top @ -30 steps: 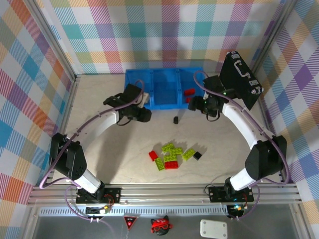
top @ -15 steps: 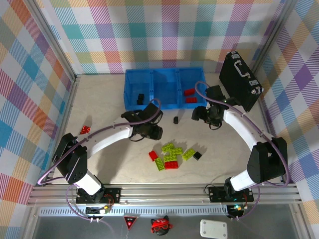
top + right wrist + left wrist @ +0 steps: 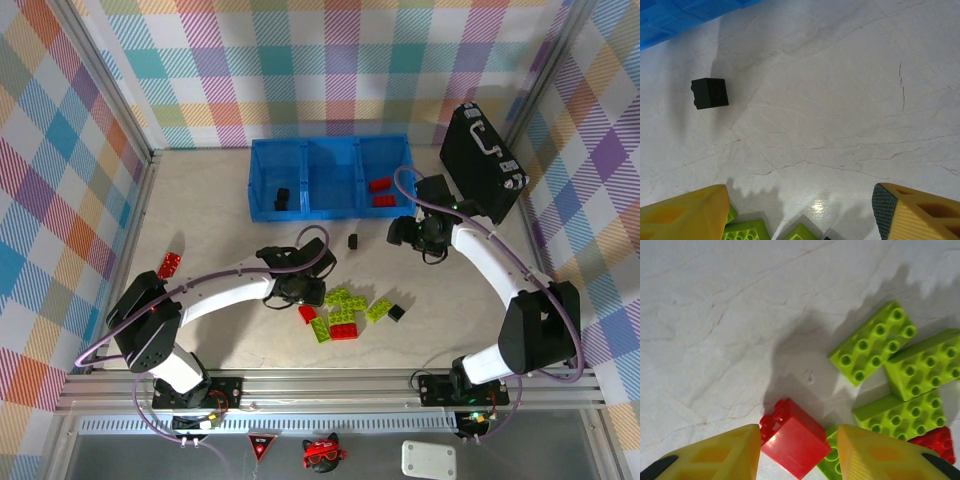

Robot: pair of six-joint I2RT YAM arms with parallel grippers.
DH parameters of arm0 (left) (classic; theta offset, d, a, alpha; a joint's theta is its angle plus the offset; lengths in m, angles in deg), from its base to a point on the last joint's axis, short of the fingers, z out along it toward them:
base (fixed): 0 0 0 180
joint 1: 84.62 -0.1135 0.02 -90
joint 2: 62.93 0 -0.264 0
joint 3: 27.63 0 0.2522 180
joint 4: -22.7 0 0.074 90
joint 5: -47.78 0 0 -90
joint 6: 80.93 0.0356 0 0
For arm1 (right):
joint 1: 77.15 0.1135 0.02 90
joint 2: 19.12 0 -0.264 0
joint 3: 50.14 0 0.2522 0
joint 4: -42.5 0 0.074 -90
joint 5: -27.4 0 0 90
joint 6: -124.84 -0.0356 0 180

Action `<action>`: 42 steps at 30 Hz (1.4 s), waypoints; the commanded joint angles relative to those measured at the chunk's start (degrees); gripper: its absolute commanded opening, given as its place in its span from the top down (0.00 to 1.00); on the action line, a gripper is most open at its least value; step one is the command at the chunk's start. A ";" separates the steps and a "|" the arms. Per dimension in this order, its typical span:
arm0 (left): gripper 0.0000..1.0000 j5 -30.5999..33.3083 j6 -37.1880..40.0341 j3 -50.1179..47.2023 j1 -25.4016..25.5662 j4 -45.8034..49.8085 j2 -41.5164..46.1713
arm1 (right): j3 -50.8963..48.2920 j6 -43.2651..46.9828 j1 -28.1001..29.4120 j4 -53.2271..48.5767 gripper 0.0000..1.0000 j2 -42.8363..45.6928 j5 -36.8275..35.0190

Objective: Sort the legos into containers by color
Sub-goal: Pick up the lego from the middle-left of the table.

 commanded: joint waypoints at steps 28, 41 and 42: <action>0.48 -0.59 -11.45 12.69 4.53 1.13 -12.95 | 1.09 4.01 -0.83 -1.36 0.24 3.10 0.36; 0.29 2.18 -29.30 21.91 4.42 10.38 -22.83 | 0.72 6.23 -3.78 0.04 0.24 6.11 1.74; 0.26 1.96 -29.95 21.75 4.35 9.97 -22.95 | 0.61 6.41 -4.04 0.13 0.24 6.39 1.93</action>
